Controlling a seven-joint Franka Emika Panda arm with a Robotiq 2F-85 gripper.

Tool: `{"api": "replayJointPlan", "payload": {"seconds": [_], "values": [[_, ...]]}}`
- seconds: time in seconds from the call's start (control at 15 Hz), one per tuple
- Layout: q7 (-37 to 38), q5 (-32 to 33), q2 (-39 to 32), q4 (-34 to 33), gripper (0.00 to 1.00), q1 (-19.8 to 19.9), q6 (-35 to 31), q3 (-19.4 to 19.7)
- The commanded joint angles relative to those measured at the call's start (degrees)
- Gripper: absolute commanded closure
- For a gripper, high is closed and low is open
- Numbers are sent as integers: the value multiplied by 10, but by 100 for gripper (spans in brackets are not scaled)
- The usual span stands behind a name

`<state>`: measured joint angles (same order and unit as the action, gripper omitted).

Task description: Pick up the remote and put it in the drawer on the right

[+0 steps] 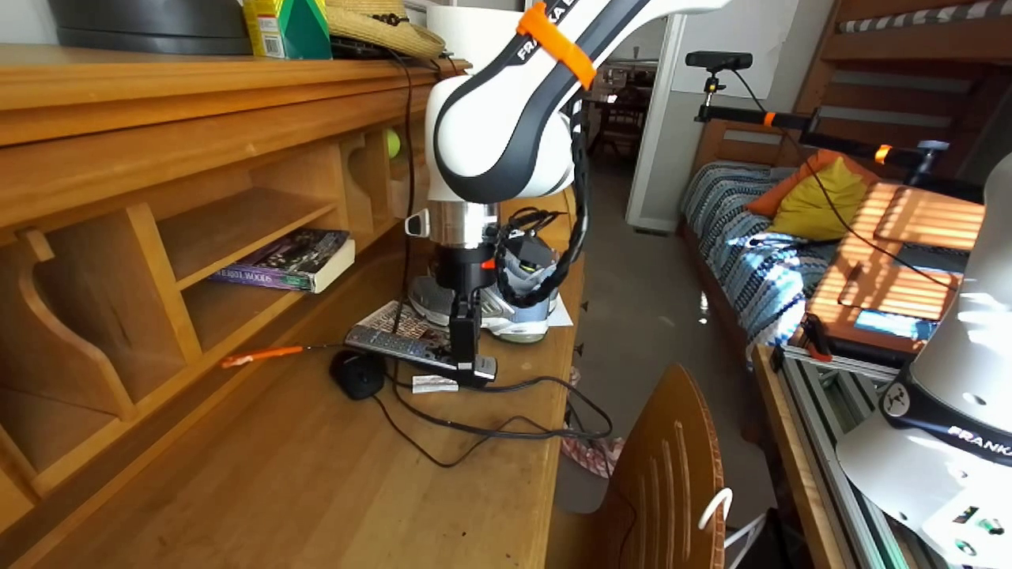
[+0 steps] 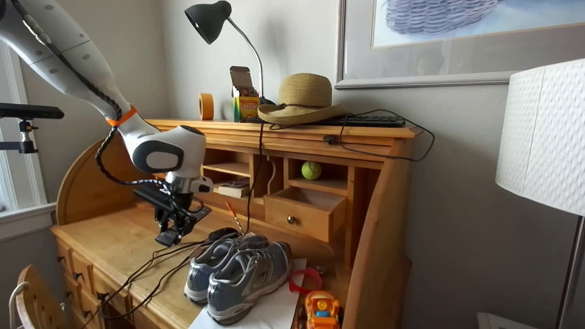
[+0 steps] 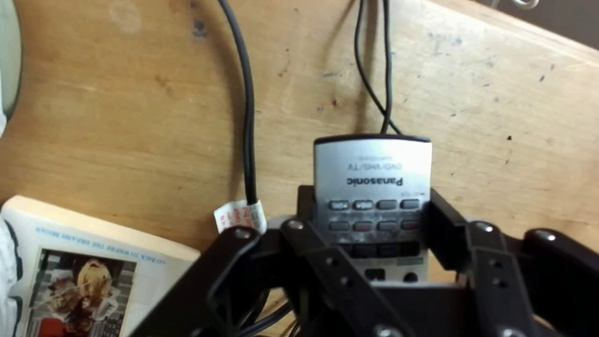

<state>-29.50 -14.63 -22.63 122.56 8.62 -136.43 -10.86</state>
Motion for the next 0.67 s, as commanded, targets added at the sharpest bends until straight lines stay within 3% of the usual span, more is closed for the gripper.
{"api": "replayJointPlan", "payload": {"seconds": [0.0, 0.27, 0.6], "values": [[9, -59, 71, 46, 69, 19, 96, 8], [45, -77, 132, 70, 69, 15, 260, 54], [95, -163, 229, 145, 69, 12, 316, 114]]}}
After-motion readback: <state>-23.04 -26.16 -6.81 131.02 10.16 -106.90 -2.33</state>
